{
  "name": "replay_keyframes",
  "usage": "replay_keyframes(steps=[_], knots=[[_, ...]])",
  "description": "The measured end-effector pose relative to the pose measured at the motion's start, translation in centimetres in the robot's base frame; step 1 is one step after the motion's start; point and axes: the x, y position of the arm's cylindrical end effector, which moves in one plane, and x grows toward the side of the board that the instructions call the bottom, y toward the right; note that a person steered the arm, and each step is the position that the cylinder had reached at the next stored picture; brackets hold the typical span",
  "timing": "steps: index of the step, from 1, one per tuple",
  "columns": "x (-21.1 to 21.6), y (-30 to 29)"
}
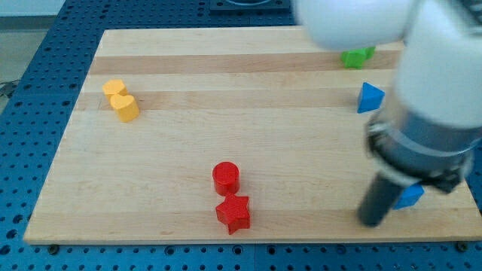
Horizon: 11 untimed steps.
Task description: Place the blue cube above the red circle
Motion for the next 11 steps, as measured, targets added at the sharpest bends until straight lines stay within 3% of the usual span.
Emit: replay_keyframes(steps=[2, 4, 6, 7, 8, 9, 10, 11], knots=[[-0.9, 5.1], [0.3, 5.6], [-7.8, 4.1], [-9.1, 2.6], [-6.8, 3.0], [-1.4, 8.2], [-0.2, 11.5], [-8.5, 12.1]])
